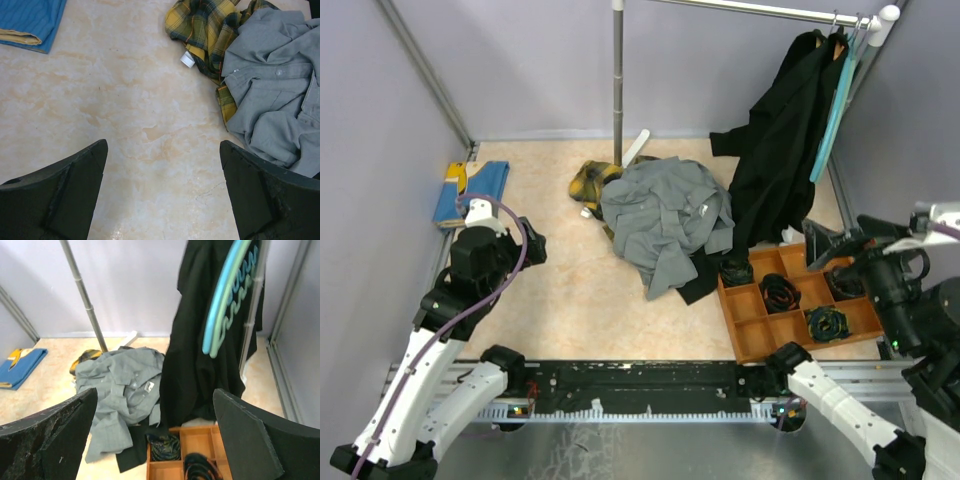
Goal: Place the shirt on the hanger
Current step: Adjust the shirt at the center of the board.
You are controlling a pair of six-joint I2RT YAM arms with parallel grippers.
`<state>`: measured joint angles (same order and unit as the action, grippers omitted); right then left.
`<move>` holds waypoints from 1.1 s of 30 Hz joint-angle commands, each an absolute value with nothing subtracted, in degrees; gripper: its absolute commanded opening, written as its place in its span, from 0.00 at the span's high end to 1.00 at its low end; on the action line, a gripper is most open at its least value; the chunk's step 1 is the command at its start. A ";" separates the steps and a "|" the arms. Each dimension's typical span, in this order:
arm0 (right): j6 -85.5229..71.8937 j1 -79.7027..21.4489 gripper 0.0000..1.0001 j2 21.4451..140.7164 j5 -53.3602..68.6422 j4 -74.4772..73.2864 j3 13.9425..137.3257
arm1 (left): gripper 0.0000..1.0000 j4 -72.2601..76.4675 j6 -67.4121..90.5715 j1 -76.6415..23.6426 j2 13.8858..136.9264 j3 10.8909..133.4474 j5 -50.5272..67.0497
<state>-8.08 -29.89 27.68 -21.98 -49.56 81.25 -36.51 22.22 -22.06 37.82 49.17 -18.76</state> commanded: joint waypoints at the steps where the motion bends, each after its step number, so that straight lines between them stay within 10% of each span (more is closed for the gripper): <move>1: -0.52 -29.22 0.01 40.49 -15.01 -53.45 91.16 | 0.01 -37.23 22.60 -22.35 37.24 49.61 -18.39; 12: -2.05 -29.89 0.01 59.07 3.70 -48.79 94.70 | 0.01 -36.92 22.48 -22.34 37.46 49.09 -18.68; 33: -18.67 -40.08 0.01 86.54 -15.00 -39.08 82.69 | 0.01 -35.53 21.76 -22.39 41.08 48.60 -17.15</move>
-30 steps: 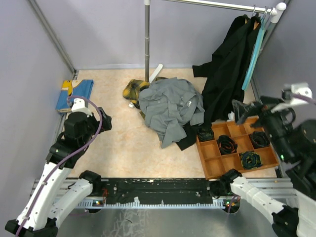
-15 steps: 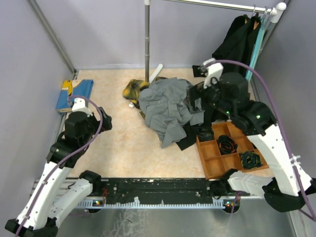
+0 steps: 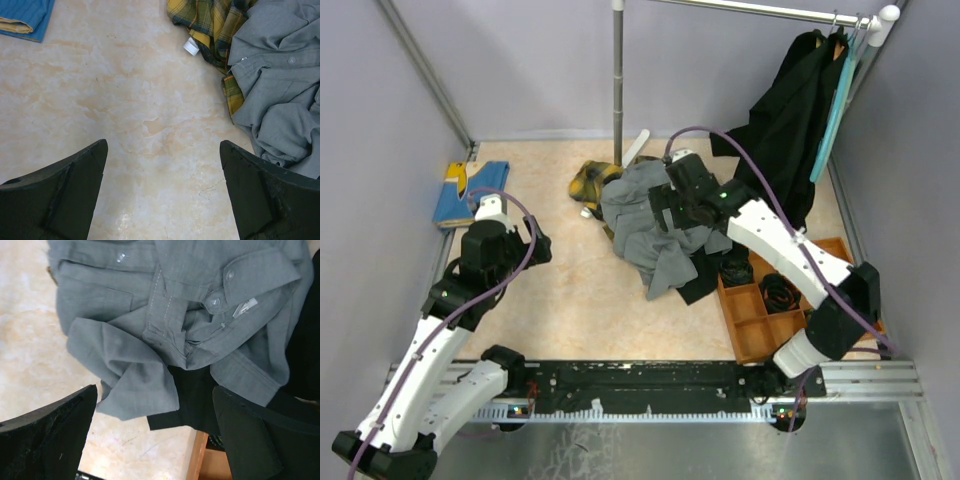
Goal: Place the shirt on the hanger
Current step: Adjust the shirt at the center of the board.
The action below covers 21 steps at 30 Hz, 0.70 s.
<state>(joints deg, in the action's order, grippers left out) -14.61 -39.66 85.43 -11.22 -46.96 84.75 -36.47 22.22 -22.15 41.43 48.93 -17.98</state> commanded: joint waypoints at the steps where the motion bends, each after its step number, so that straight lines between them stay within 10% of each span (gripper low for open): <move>1: -18.08 -40.08 0.01 86.83 -14.95 -35.67 80.97 | 0.01 -35.55 21.72 -22.39 41.19 48.57 -17.14; 13: -13.73 -39.06 0.19 98.40 -18.24 -23.26 77.57 | 0.01 -34.93 21.41 -22.39 40.90 48.21 -16.36; 21: -14.02 -35.44 0.68 100.39 -13.02 -21.61 77.43 | 0.01 -34.54 21.36 -22.38 40.80 47.90 -15.73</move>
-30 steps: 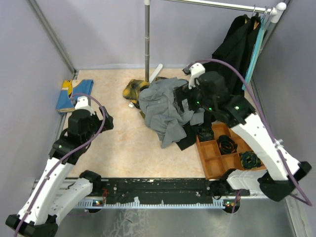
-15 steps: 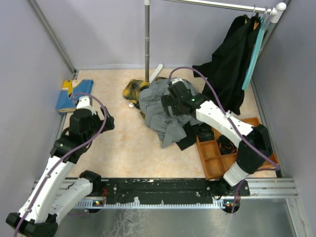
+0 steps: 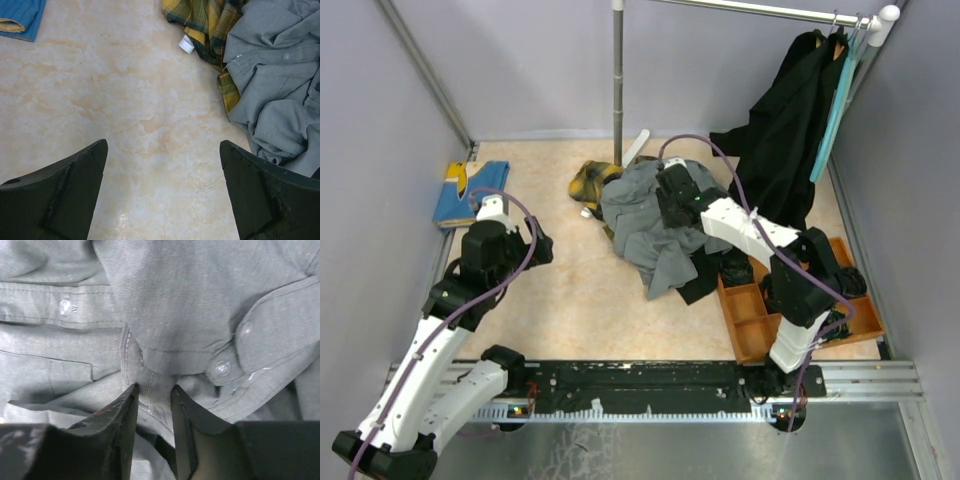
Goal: Place the shirt on the hanger
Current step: Adjust the shirt at the center of the board.
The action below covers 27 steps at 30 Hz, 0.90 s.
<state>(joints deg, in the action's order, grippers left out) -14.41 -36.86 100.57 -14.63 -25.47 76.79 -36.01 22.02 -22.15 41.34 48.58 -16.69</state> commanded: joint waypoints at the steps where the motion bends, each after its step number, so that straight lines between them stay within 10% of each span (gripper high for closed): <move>1: -13.45 -35.42 0.74 99.84 -12.71 -21.44 77.39 | 0.01 -34.52 21.40 -22.38 40.74 47.87 -15.69; 4: -11.84 -35.42 0.99 97.33 -11.89 -21.53 77.87 | 0.01 -34.28 21.32 -22.36 40.65 47.69 -15.56; 27: -2.53 -44.85 1.00 90.57 0.69 -43.28 129.81 | 0.01 -34.09 22.23 -22.40 35.82 47.05 -17.50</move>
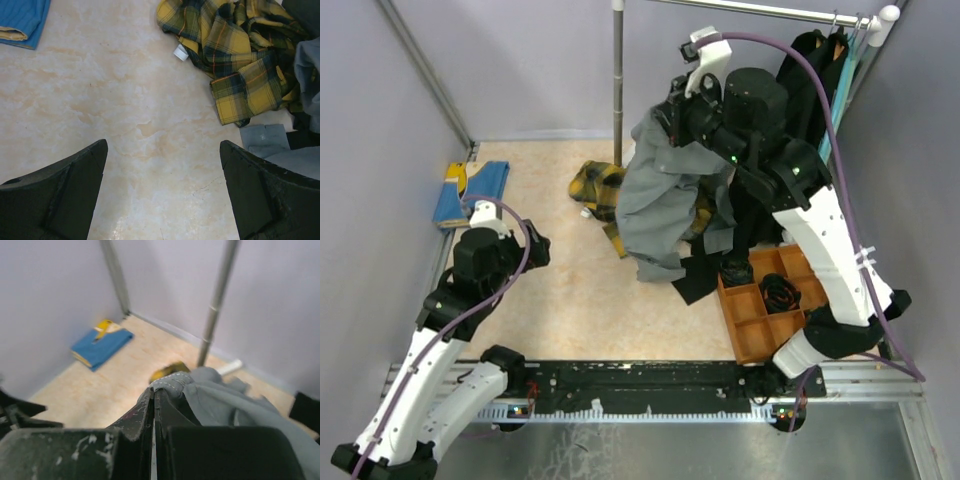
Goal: Place the shirt on the hanger
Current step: Adjust the shirt at the center of the board.
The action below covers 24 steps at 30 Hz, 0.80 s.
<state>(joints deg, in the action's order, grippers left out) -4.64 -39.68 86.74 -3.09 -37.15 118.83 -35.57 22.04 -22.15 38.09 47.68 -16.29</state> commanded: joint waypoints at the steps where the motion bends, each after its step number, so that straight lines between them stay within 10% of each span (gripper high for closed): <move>1: -2.24 -46.82 1.00 91.73 0.38 -44.42 132.20 | 0.01 -34.22 22.41 -22.37 35.12 47.08 -17.94; 11: -4.82 -60.25 0.98 93.33 -2.27 -42.96 128.16 | 0.01 -35.92 25.26 -22.40 28.18 46.79 -24.56; 16: -7.14 -58.27 0.39 88.80 -13.13 -37.91 107.80 | 0.01 -36.03 25.67 -22.33 27.62 46.59 -25.43; 24: -13.49 -49.87 0.22 76.90 -12.25 -29.99 79.69 | 0.01 -35.28 25.01 -22.39 32.99 46.94 -19.96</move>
